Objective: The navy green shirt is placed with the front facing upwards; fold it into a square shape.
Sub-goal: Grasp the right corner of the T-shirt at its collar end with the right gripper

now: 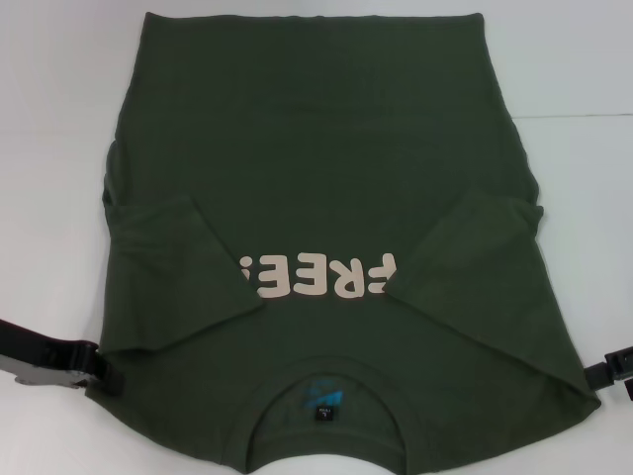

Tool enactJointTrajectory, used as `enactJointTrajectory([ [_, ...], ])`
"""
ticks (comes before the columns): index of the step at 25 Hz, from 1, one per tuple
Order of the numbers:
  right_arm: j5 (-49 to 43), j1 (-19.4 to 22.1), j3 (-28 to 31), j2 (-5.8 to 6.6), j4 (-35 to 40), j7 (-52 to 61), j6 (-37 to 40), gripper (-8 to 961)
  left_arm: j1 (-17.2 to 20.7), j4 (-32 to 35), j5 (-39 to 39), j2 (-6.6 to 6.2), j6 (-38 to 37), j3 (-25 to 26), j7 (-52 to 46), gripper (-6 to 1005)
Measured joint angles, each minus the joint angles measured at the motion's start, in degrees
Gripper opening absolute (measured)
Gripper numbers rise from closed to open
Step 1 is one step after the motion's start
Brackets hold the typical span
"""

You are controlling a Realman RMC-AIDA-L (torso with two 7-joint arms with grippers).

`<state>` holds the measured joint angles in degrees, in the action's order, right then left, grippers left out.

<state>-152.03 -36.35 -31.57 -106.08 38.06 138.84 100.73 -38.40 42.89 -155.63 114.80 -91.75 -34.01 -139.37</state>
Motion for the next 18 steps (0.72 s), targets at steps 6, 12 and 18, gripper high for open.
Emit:
enactJointTrajectory([
  [6,-0.04,0.35,-0.52,-0.14,-3.25,-1.37,-2.91,898,0.0,-0.06,0.04,0.04,0.12,0.0,0.02,63],
  [12,-0.08,0.34,-0.52,-0.76,-4.02,-2.1,-4.32,888,0.0,-0.09,0.07,0.11,0.44,-0.01,0.06,65],
  [18,0.08,0.31,-0.47,-1.26,-4.09,-2.18,-4.71,877,0.0,-0.14,0.07,0.15,0.52,-0.01,0.1,68],
])
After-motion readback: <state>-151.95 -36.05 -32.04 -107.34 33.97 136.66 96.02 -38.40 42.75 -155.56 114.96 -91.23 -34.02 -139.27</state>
